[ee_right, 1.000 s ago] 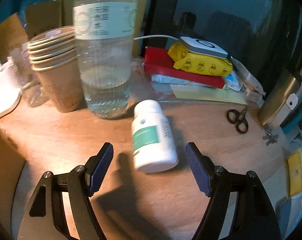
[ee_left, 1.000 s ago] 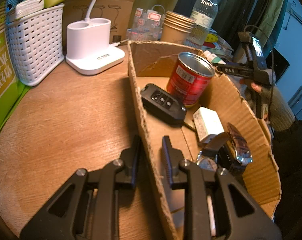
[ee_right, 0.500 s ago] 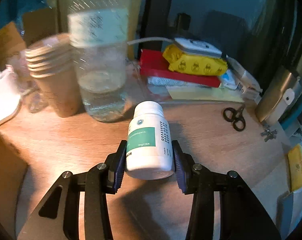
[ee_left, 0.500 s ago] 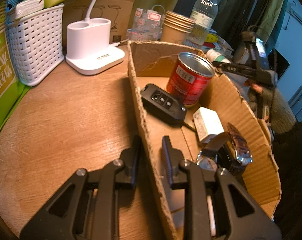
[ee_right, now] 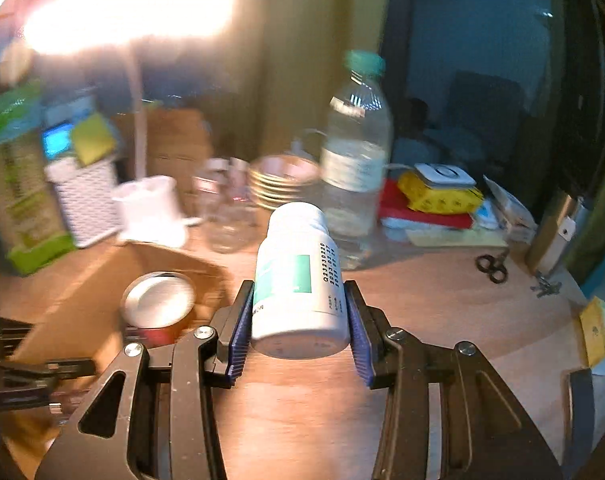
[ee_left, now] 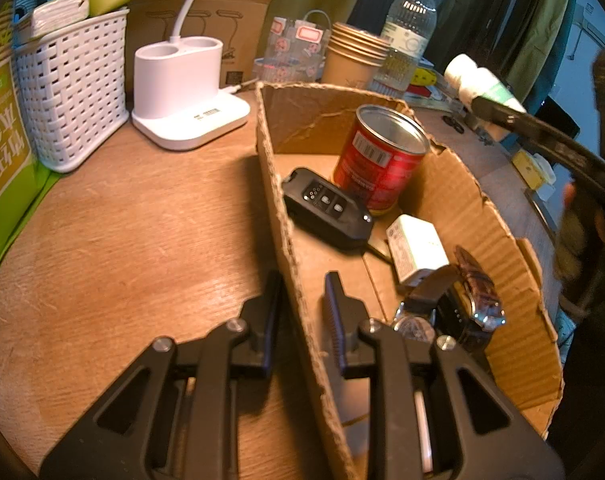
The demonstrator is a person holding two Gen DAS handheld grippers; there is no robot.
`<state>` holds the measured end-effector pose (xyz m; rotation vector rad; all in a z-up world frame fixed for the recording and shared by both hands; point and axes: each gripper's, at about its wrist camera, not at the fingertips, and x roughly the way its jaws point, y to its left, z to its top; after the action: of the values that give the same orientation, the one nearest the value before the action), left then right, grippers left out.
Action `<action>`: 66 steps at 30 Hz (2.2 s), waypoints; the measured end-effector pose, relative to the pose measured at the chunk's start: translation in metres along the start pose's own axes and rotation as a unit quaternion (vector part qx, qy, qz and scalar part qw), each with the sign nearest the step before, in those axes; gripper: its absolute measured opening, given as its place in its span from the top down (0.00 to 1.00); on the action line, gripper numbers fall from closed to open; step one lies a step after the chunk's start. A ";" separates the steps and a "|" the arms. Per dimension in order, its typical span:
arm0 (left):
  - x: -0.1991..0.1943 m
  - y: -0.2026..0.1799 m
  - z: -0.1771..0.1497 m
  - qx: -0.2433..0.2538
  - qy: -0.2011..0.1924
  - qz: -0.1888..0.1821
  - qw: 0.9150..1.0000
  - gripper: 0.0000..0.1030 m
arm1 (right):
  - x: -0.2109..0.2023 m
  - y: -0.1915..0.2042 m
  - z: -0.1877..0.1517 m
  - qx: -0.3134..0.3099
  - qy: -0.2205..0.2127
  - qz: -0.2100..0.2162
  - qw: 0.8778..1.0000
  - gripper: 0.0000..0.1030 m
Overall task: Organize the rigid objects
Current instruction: 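Carry the pill bottle over the box, lower it and open the right tool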
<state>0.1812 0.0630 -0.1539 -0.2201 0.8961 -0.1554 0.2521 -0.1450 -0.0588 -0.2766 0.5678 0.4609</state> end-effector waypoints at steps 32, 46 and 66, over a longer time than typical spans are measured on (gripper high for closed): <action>0.000 0.000 0.000 0.000 0.000 0.000 1.000 0.78 | -0.011 0.113 -0.016 -0.115 0.039 0.116 0.986 0.56; -0.002 -0.001 -0.001 0.000 0.001 0.000 1.000 0.78 | -0.005 0.116 -0.022 -0.118 0.072 0.133 0.981 0.47; -0.002 -0.001 -0.001 0.000 0.001 -0.001 1.000 0.78 | -0.028 0.075 -0.036 -0.032 0.047 0.121 0.991 0.47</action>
<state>0.1790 0.0622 -0.1526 -0.2212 0.8975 -0.1565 0.1785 -0.1033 -0.0809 -0.2929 0.6826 0.7037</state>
